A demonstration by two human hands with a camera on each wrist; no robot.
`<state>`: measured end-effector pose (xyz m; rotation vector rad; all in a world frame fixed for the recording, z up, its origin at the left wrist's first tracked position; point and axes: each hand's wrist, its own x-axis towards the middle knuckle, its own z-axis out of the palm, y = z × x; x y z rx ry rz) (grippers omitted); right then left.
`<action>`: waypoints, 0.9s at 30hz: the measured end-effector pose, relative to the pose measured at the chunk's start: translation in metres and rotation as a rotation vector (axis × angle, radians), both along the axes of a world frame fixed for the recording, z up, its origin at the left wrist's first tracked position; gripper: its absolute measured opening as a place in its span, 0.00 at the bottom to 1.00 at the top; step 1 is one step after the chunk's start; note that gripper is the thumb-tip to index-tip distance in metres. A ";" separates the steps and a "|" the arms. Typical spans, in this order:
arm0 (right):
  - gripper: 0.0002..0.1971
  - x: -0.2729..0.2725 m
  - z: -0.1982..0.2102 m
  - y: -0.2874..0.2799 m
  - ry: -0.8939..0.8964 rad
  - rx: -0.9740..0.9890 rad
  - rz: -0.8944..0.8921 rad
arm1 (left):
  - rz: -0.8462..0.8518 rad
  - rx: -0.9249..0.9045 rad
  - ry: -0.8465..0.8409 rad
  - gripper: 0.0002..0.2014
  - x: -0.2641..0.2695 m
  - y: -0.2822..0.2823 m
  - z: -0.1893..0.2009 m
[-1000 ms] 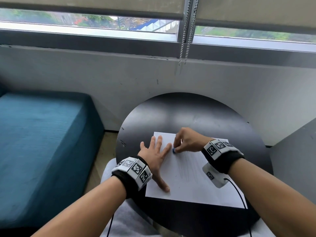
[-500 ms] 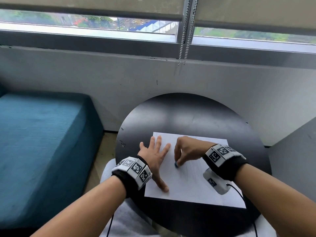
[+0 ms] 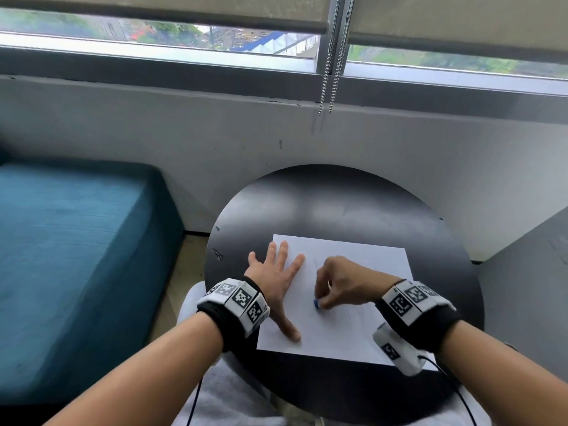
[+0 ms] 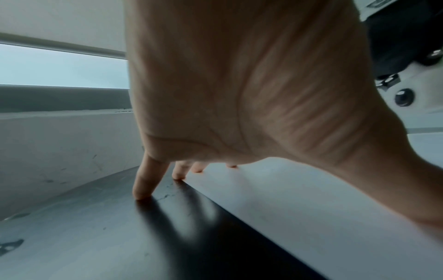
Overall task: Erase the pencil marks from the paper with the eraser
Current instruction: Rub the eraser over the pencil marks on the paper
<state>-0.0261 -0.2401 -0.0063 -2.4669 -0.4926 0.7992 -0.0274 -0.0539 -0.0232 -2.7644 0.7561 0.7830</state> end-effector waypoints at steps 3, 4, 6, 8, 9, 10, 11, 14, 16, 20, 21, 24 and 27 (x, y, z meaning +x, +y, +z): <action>0.04 -0.002 0.003 0.000 0.065 -0.042 0.069 | -0.001 0.016 0.017 0.77 0.001 0.000 0.002; 0.04 0.001 0.003 -0.001 0.025 -0.029 0.043 | 0.001 0.015 0.013 0.77 0.001 0.000 0.001; 0.03 0.004 0.000 -0.004 -0.059 0.002 -0.026 | 0.004 0.005 0.006 0.78 0.002 0.001 0.000; 0.02 -0.004 -0.002 -0.004 -0.051 -0.007 -0.013 | 0.001 0.005 0.014 0.78 0.002 0.000 0.000; 0.02 -0.011 0.000 -0.002 -0.011 -0.026 0.034 | 0.001 0.008 0.018 0.78 0.002 0.000 0.000; 0.03 -0.015 0.001 -0.001 0.040 -0.047 0.085 | 0.004 0.009 0.023 0.78 0.002 0.000 0.000; 0.03 -0.015 0.002 0.001 0.075 -0.058 0.118 | 0.006 0.008 0.027 0.78 0.002 0.000 0.000; 0.03 0.004 0.003 0.001 -0.021 -0.018 0.038 | 0.006 0.005 0.017 0.78 0.002 0.001 0.001; 0.02 0.010 -0.001 0.000 -0.124 0.018 -0.029 | 0.005 -0.002 0.012 0.78 0.001 0.001 0.000; 0.03 -0.002 -0.002 0.002 -0.017 -0.045 0.077 | 0.004 -0.004 0.012 0.78 0.000 0.001 0.001; 0.04 0.001 -0.001 0.002 0.004 -0.064 0.082 | 0.006 -0.005 0.014 0.78 0.001 0.001 0.001; 0.05 0.029 0.004 0.005 -0.110 -0.051 -0.010 | 0.013 -0.024 0.015 0.78 0.001 0.002 0.001; 0.04 0.054 0.000 0.010 -0.282 -0.063 -0.110 | 0.011 -0.044 0.016 0.78 0.001 0.004 0.001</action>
